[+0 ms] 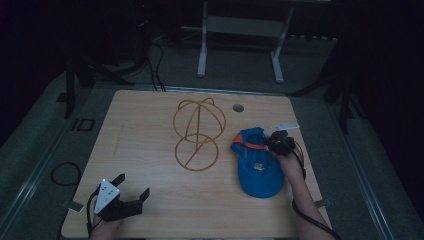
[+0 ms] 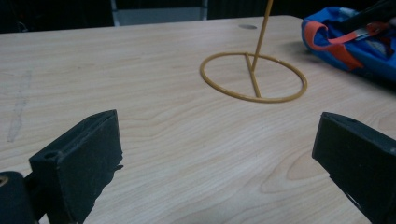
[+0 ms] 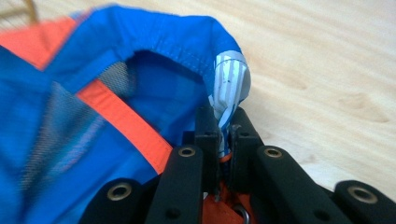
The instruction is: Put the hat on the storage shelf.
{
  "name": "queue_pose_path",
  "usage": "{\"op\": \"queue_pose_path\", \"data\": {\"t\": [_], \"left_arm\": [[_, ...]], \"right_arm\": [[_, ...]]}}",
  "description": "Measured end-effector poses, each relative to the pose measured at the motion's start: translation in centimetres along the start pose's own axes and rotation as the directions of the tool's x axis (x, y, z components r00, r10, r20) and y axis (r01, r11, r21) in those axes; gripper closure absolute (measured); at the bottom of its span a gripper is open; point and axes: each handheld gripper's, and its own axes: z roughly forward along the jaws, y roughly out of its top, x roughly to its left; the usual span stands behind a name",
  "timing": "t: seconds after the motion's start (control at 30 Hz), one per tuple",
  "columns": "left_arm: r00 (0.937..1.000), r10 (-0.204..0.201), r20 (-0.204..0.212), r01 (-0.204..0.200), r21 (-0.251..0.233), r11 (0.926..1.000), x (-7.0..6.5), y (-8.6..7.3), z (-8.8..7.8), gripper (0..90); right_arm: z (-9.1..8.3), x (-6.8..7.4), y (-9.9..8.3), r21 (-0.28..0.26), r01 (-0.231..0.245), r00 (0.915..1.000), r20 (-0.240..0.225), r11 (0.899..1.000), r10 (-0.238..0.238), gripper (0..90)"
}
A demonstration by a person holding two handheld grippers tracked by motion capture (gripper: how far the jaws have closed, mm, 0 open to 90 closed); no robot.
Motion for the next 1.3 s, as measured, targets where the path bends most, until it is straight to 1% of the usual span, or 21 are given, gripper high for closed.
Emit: {"op": "queue_pose_path", "data": {"t": [0.07, 0.17, 0.27, 0.33, 0.4, 0.5, 0.57, 0.6, 0.63, 0.67, 0.77, 0.8, 0.83, 0.87, 0.9, 0.97, 1.03, 1.07, 1.17, 1.23, 1.3], "left_arm": [[1.0, -0.008, -0.006, 0.008, -0.003, 1.0, 0.0, 0.1, -0.1, 1.9], [0.9995, -0.018, -0.027, 0.018, 0.011, 0.9998, 0.2, 0.1, -0.1, 2.0], [0.9983, -0.044, -0.038, 0.044, -0.002, 0.999, 0.5, 0.2, -0.2, 2.0], [0.9975, -0.053, -0.046, 0.053, -0.002, 0.9986, 0.6, 0.2, -0.3, 2.0], [0.9973, -0.054, -0.05, 0.054, 0.001, 0.9985, 0.7, 0.2, -0.3, 2.0], [0.9976, -0.044, -0.055, 0.044, 0.009, 0.999, 0.6, 0.2, -0.2, 2.0], [0.9975, -0.047, -0.053, 0.047, 0.015, 0.9988, 0.5, 0.3, -0.1, 2.0], [0.9976, -0.049, -0.049, 0.05, 0.013, 0.9987, 0.3, 0.4, -0.1, 2.0], [0.9977, -0.052, -0.043, 0.053, 0.016, 0.9985, 0.2, 0.6, -0.1, 2.0], [0.9979, -0.054, -0.037, 0.055, 0.017, 0.9984, 0.0, 0.8, 0.0, 2.0], [0.998, -0.062, -0.012, 0.062, 0.025, 0.9977, -0.4, 1.5, 0.0, 2.0], [0.9977, -0.067, 0.0, 0.067, 0.028, 0.9973, -0.6, 1.7, -0.1, 2.0], [0.9975, -0.071, 0.006, 0.071, 0.033, 0.997, -0.8, 2.0, -0.1, 2.0], [0.9973, -0.071, 0.019, 0.07, 0.045, 0.9965, -1.0, 2.3, -0.1, 2.0], [0.9969, -0.074, 0.027, 0.073, 0.046, 0.9963, -1.1, 2.6, -0.2, 2.0], [0.9941, -0.093, 0.055, 0.09, 0.053, 0.9945, -1.3, 3.2, -0.2, 2.0], [0.9899, -0.121, 0.074, 0.117, 0.049, 0.9919, -1.5, 4.0, -0.3, 2.0], [0.9893, -0.119, 0.084, 0.116, 0.04, 0.9924, -1.7, 4.6, -0.5, 2.0], [0.9916, -0.081, 0.101, 0.08, 0.017, 0.9967, -2.2, 6.1, -0.9, 2.0], [0.9907, -0.07, 0.117, 0.07, 0.003, 0.9975, -2.6, 7.3, -1.1, 2.0], [0.9908, -0.04, 0.129, 0.042, -0.011, 0.9991, -3.0, 8.7, -1.3, 2.0]], "right_arm": [[-1.1, 0.0, 0.3, -0.031, -0.001, 1.0, -0.006, 1.0, 0.001, 85.1], [-2.7, 0.0, 0.8, -0.071, -0.006, 0.9998, -0.017, 0.997, 0.005, 85.1], [-4.1, 0.2, 1.3, -0.106, -0.014, 0.9994, -0.031, 0.994, 0.011, 85.1], [-5.3, 0.4, 1.6, -0.128, -0.004, 0.9996, -0.027, 0.992, 0.0, 85.1], [-6.3, 0.5, 1.9, -0.159, -0.016, 0.999, -0.044, 0.987, 0.009, 85.1], [-7.6, 0.6, 2.3, -0.19, -0.016, 0.999, -0.045, 0.982, 0.008, 85.1], [-8.7, 0.8, 2.6, -0.211, -0.016, 0.9989, -0.047, 0.977, 0.006, 85.1], [-9.2, 0.9, 2.7, -0.222, -0.017, 0.9987, -0.051, 0.975, 0.006, 85.1], [-10.3, 1.1, 2.9, -0.247, -0.014, 0.9988, -0.049, 0.969, 0.002, 85.1], [-10.3, 1.1, 2.9, -0.247, -0.014, 0.9988, -0.049, 0.969, 0.002, 85.1], [-11.9, 1.3, 3.1, -0.279, -0.007, 0.9989, -0.047, 0.96, -0.007, 85.1], [-13.0, 1.4, 3.2, -0.297, -0.008, 0.9987, -0.05, 0.955, -0.007, 85.1], [-13.0, 1.4, 3.2, -0.297, -0.008, 0.9987, -0.05, 0.955, -0.007, 85.1], [-13.5, 1.4, 3.2, -0.306, -0.013, 0.9982, -0.059, 0.952, -0.005, 85.1], [-14.2, 1.6, 3.2, -0.315, -0.004, 0.9986, -0.051, 0.949, -0.013, 85.0], [-15.2, 1.8, 3.2, -0.329, 0.01, 0.9982, -0.052, 0.944, -0.029, 85.0], [-15.9, 2.0, 3.1, -0.344, 0.009, 0.998, -0.056, 0.939, -0.03, 85.0], [-16.3, 2.2, 3.1, -0.351, 0.011, 0.9975, -0.062, 0.936, -0.034, 85.0], [-17.3, 2.5, 2.9, -0.37, 0.007, 0.997, -0.069, 0.929, -0.035, 85.0], [-17.7, 2.7, 2.8, -0.379, 0.009, 0.9965, -0.073, 0.926, -0.039, 85.0], [-18.0, 2.9, 2.8, -0.386, 0.013, 0.9959, -0.078, 0.922, -0.047, 85.0]]}}
